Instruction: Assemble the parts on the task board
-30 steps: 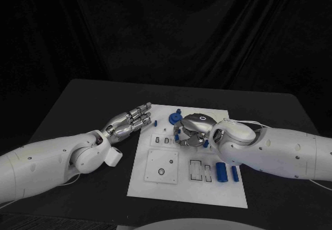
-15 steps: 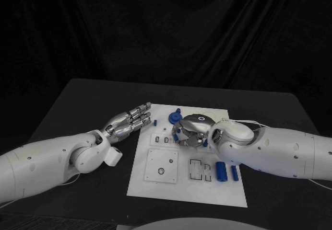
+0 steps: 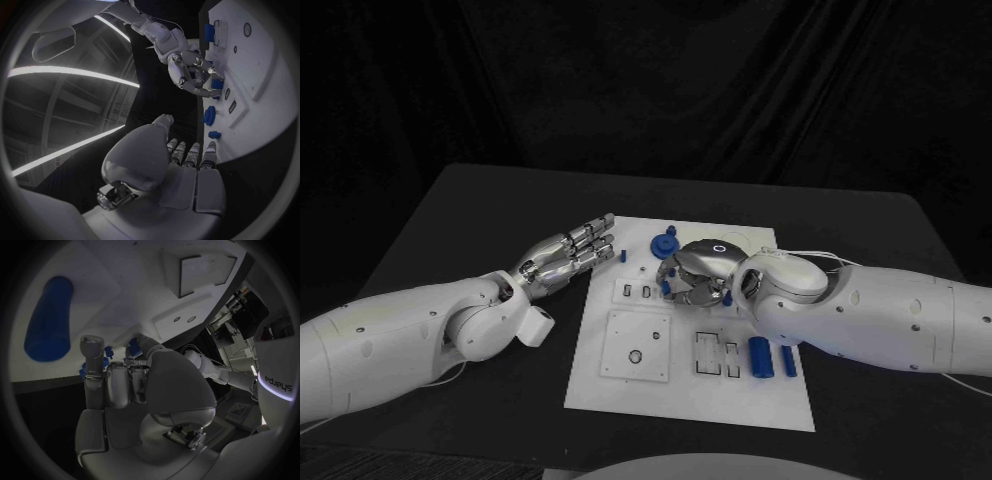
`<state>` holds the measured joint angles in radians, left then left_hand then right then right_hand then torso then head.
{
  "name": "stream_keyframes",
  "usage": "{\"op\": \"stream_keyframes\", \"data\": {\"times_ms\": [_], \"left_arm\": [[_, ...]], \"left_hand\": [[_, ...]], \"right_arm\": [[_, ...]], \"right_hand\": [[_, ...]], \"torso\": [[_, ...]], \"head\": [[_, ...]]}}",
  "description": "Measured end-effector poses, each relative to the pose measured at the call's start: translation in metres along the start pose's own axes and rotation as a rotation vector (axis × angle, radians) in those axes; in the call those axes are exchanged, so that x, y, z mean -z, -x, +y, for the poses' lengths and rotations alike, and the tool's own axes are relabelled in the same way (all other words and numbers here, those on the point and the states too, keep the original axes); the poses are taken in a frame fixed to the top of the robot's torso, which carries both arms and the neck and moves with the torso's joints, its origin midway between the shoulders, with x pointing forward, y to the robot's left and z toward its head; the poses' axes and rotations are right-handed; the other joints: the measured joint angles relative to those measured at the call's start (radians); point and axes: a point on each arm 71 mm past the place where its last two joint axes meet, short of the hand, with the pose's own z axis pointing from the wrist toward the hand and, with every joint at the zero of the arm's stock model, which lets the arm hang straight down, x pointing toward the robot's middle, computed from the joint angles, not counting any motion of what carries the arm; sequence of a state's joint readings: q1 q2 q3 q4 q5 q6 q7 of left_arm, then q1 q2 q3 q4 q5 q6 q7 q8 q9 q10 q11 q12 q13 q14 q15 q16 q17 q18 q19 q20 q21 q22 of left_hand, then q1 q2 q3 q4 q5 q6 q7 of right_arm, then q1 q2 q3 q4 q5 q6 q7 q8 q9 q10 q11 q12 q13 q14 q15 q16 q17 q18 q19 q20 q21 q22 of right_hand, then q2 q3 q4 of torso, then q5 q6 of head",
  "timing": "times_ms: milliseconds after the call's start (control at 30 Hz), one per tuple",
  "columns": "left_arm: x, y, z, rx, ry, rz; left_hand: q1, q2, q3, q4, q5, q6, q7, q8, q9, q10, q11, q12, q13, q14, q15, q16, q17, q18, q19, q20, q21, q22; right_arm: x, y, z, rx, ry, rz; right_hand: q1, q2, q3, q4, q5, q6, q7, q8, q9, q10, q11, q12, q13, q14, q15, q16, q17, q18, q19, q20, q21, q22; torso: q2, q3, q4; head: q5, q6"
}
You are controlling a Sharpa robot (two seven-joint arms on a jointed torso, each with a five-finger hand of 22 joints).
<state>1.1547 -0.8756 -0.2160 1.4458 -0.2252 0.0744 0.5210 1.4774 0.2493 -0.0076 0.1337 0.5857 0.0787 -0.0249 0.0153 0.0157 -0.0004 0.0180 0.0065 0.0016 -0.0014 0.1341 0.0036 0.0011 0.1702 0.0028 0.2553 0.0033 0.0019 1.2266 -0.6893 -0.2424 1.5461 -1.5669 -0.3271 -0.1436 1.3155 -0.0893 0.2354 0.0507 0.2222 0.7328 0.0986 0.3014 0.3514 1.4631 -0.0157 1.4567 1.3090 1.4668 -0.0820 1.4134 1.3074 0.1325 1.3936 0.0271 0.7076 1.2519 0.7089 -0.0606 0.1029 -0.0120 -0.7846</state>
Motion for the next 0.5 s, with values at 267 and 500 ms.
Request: {"op": "stream_keyframes", "data": {"times_ms": [267,500], "left_arm": [[0.0,0.0,0.0,0.0,0.001,0.0],[0.0,0.0,0.0,-0.001,-0.001,-0.003]], "left_hand": [[0.0,0.0,0.0,0.0,0.0,0.004,0.004,0.0,0.0,0.0,0.0,0.0,0.0,0.004,0.004,0.0,0.0,0.0,0.0,0.0,0.0,0.0],[0.0,0.0,0.004,-0.004,0.0,0.004,0.011,0.0,0.0,0.0,0.0,0.0,-0.001,0.003,0.004,0.0,0.0,0.0,0.004,0.004,0.0,0.001]], "right_arm": [[0.001,0.001,-0.002,0.0,-0.007,-0.004],[0.01,0.004,-0.008,-0.005,-0.013,-0.042]], "right_hand": [[-0.004,-0.004,-0.034,0.01,-0.072,-0.062,-0.005,-0.046,-0.036,0.0,0.0,-0.005,0.0,0.0,0.0,0.0,-0.004,0.0,0.0,0.0,-0.015,0.002],[-0.015,-0.015,-0.06,0.03,-0.112,-0.075,-0.009,-0.053,-0.05,0.0,0.0,-0.005,0.0,0.0,0.0,0.0,-0.001,0.0,0.003,0.003,-0.015,0.005]], "torso": [[0.0,0.0004,0.0],[0.0,0.0004,0.0001]], "head": [[0.001,-0.003],[0.004,0.004]]}}
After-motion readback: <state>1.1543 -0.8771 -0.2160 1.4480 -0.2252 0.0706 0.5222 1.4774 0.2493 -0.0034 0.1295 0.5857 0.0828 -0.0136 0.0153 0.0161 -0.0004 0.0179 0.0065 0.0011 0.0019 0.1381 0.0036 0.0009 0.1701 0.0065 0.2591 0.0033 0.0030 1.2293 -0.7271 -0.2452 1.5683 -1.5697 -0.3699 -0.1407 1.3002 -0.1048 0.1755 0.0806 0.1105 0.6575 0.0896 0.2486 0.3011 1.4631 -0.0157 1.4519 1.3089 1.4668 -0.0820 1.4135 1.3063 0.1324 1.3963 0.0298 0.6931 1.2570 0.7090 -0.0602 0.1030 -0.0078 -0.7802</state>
